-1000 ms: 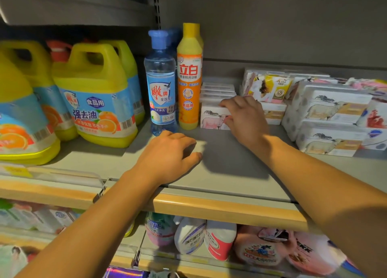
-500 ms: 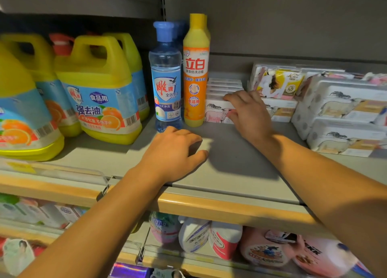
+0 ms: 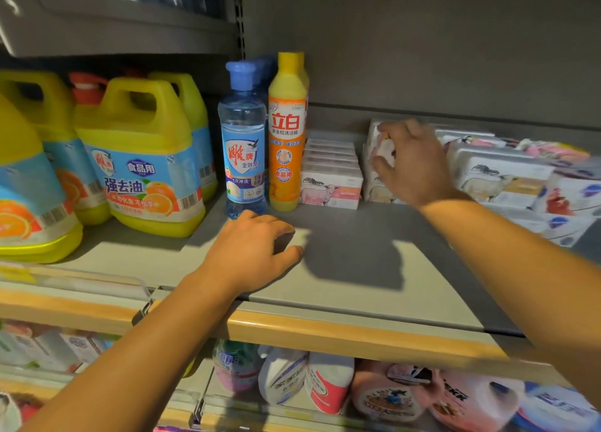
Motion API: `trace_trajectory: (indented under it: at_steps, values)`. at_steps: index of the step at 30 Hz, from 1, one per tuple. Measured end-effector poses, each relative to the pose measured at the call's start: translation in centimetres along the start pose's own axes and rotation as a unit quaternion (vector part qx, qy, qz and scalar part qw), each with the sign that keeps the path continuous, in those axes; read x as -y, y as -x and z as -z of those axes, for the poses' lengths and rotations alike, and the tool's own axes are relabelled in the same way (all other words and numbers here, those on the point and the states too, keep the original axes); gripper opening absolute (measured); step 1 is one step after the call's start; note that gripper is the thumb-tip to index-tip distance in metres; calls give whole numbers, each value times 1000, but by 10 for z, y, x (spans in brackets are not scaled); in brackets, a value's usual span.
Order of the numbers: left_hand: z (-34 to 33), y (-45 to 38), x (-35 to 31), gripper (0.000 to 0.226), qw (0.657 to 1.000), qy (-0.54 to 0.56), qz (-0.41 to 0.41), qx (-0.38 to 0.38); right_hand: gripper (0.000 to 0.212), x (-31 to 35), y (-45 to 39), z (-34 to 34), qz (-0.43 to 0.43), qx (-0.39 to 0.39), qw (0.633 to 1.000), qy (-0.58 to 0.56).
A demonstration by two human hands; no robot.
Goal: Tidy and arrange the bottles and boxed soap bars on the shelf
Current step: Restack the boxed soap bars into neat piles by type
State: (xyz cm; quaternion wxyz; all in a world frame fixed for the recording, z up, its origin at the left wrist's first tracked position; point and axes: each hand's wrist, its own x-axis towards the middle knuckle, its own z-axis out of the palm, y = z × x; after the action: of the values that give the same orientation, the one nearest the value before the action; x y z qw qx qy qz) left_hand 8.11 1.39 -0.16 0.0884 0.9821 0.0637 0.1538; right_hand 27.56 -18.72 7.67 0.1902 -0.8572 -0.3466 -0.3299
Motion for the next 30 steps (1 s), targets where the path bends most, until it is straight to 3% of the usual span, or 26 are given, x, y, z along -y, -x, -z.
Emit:
trace_trajectory:
  at_steps: [4, 7, 11, 18, 20, 25, 30]
  values:
    - [1, 0, 0, 48, 1000, 8, 0, -8, 62, -25, -19, 6, -38, 79, 986, 145]
    - [0, -1, 1, 47, 1000, 9, -2, -19, 66, -33, -22, 0, -67, 135, 970, 192]
    - [0, -3, 2, 57, 1000, 9, -2, -22, 51, -31, -22, -4, -41, 63, 978, 195]
    - [1, -2, 1, 47, 999, 23, -4, -25, 41, -5, -10, 34, -16, 26, 999, 34]
    - [4, -1, 0, 51, 998, 53, -8, -43, 43, 12, -2, 45, -30, 57, 998, -24]
    - [15, 9, -6, 48, 948, 281, -3, -150, 44, 62, 43, 49, -76, 173, 952, -242]
    - [20, 14, -4, 42, 918, 384, -5, -104, 45, 98, 69, 23, -49, 159, 923, -348]
